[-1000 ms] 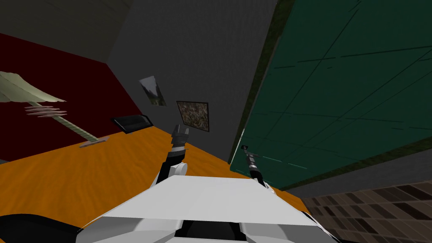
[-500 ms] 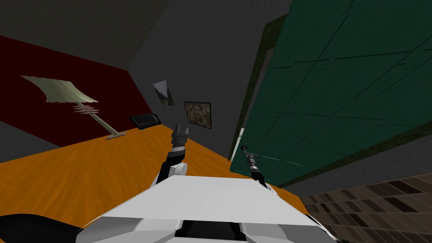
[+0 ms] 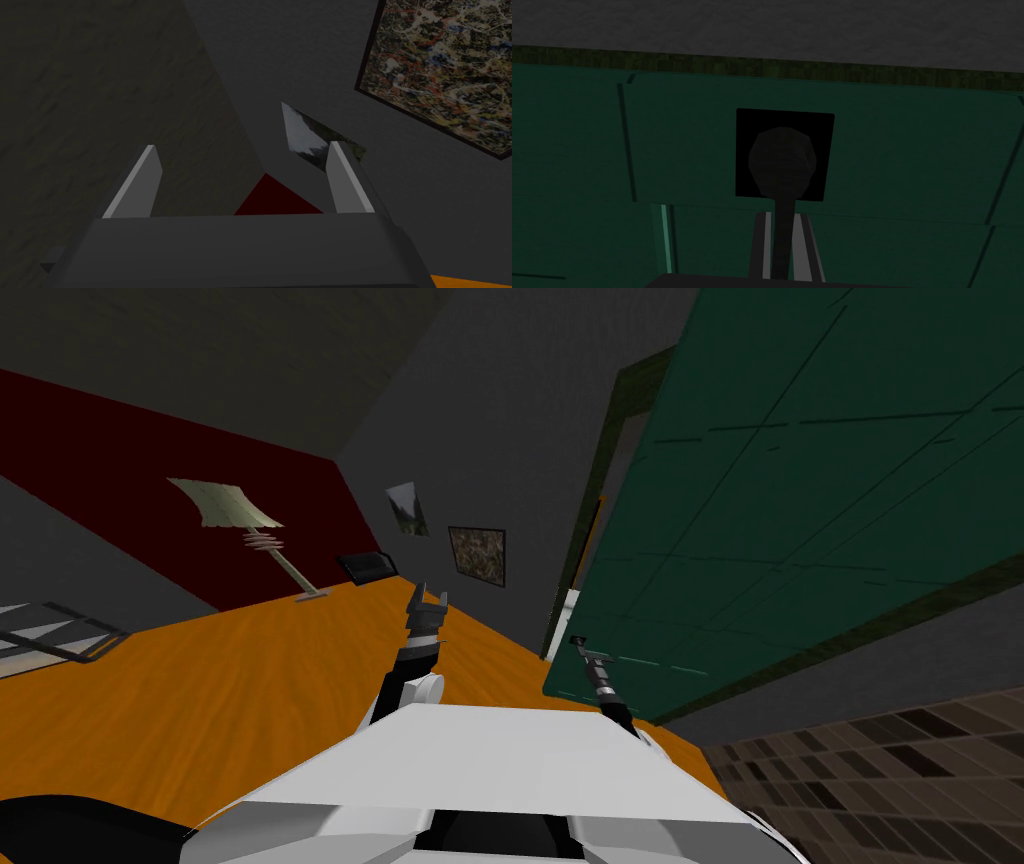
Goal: Pull the door open
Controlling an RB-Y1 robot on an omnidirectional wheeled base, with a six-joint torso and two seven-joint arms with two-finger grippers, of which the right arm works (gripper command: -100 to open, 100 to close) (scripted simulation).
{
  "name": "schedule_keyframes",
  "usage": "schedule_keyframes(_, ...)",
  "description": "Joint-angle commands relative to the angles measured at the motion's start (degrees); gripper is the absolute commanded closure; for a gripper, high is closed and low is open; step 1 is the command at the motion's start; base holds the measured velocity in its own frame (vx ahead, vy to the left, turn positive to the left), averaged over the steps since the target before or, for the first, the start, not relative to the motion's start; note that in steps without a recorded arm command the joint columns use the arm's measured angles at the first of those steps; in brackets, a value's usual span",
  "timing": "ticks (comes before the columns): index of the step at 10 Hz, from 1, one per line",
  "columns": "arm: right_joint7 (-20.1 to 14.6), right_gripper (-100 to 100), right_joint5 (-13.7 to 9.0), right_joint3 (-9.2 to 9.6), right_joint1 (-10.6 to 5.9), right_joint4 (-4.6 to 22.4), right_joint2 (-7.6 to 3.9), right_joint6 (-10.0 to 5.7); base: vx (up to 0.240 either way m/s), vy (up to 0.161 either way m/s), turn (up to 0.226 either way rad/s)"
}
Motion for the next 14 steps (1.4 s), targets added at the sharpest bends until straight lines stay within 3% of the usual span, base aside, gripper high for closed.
schedule_keyframes(1,-1.25,100,0.47,0.75,0.50,0.45,-1.02,-1.36,-0.232,-0.033,0.085)
schedule_keyframes(2,-1.94,100,0.80,1.30,0.91,0.33,-1.47,-1.92,-0.235,-0.015,0.053)
schedule_keyframes(3,-1.42,100,0.69,1.13,0.56,0.19,-1.03,-1.25,-0.112,-0.010,0.010)
schedule_keyframes(4,-2.50,100,1.14,1.79,1.74,0.53,-1.79,-2.94,-0.163,-0.066,0.134)
schedule_keyframes(6,-3.07,100,1.36,2.10,2.37,0.59,-2.28,-3.93,-0.172,-0.048,0.110)
schedule_keyframes(9,-4.99,100,2.10,3.15,4.48,0.79,-3.94,-7.25,-0.167,-0.062,0.133)
schedule_keyframes(10,-4.99,100,2.10,3.15,4.48,0.79,-3.94,-7.25,-0.127,-0.055,0.038)
schedule_keyframes(11,-6.00,100,2.49,3.70,5.59,0.89,-4.81,-8.98,-0.168,-0.042,0.126)
schedule_keyframes(13,-6.30,100,2.61,3.86,5.92,0.92,-5.07,-9.50,-0.131,-0.054,0.061)
schedule_keyframes(14,-6.11,100,2.70,4.05,6.37,-0.29,-4.67,-8.46,-0.045,-0.014,0.017)
